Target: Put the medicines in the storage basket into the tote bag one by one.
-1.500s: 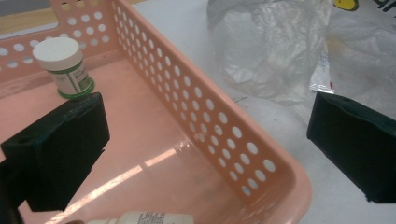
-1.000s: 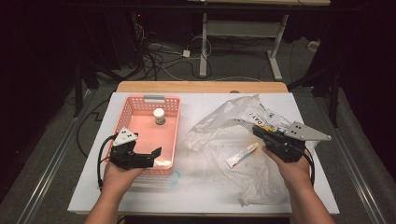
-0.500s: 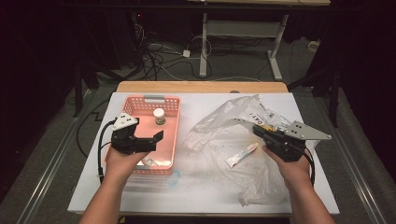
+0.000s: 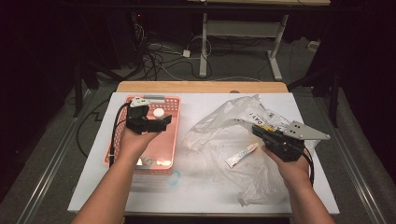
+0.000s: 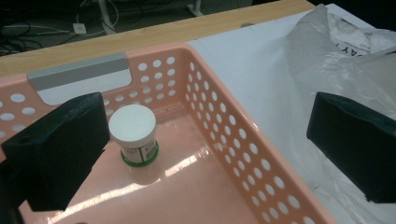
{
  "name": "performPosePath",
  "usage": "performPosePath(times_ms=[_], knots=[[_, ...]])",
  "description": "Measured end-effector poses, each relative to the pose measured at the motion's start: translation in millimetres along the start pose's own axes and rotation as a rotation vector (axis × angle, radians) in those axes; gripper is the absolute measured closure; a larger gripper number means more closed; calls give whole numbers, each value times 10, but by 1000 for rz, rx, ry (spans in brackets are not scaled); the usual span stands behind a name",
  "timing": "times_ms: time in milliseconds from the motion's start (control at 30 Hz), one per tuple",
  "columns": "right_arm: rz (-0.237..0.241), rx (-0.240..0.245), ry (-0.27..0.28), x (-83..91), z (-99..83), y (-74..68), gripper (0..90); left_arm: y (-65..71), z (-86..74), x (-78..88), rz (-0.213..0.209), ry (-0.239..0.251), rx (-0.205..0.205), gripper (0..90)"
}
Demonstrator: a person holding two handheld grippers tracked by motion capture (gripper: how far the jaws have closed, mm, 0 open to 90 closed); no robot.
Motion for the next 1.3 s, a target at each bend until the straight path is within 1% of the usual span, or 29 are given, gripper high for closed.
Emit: performPosePath(times_ms=[67,133,267,333,500,567,633,700,733,800,833,900,967,1033,1133,1233,1300], knots=[[1,3,0,-7,-1,-5,900,-34,26,-60,-7,0,24,0],[-1,1,-1,-5,4,-11,900,-62,50,-115,-2,-2,30,0],[-1,6,4,3,11,-4,900,-112,78,-216,16,-40,39,0],[0,4,4,4,14,-6,900,-136,88,-253,20,-47,47,0],[1,4,5,5,18,-7,900,-177,107,-333,38,-81,28,0],[1,4,6,3,16,-4,900,-201,118,-358,35,-85,39,0],[1,4,7,2,17,-5,900,-236,125,-387,28,-91,60,0],[2,1,9,0,22,-5,900,-268,135,-419,32,-94,68,0],[1,-2,10,3,27,-3,900,-280,138,-433,37,-92,67,0],[4,-5,19,17,38,-5,900,-311,129,-463,66,-103,55,0],[3,-2,19,25,41,-6,900,-327,120,-480,76,-107,56,0],[4,4,19,34,41,-2,900,-367,96,-524,83,-131,67,0],[2,-3,21,35,44,1,900,-389,71,-564,97,-153,66,0],[7,3,21,36,47,-10,900,-396,57,-593,116,-162,64,0],[10,-5,31,49,57,-13,900,-403,65,-615,119,-162,73,1],[8,-1,34,54,58,-7,900,-422,77,-641,136,-183,77,25],[8,-6,29,53,54,-9,900,-432,77,-665,133,-196,84,55]])
Point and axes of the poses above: each handheld gripper's, and its own axes: x roughly backward along the jaws, z roughly out of its top, y roughly to its right, the point moved 4 cm from there along -x, roughly forward along the jaws, and after that the axes turned 15 degrees about x, right-handed, at the moved point
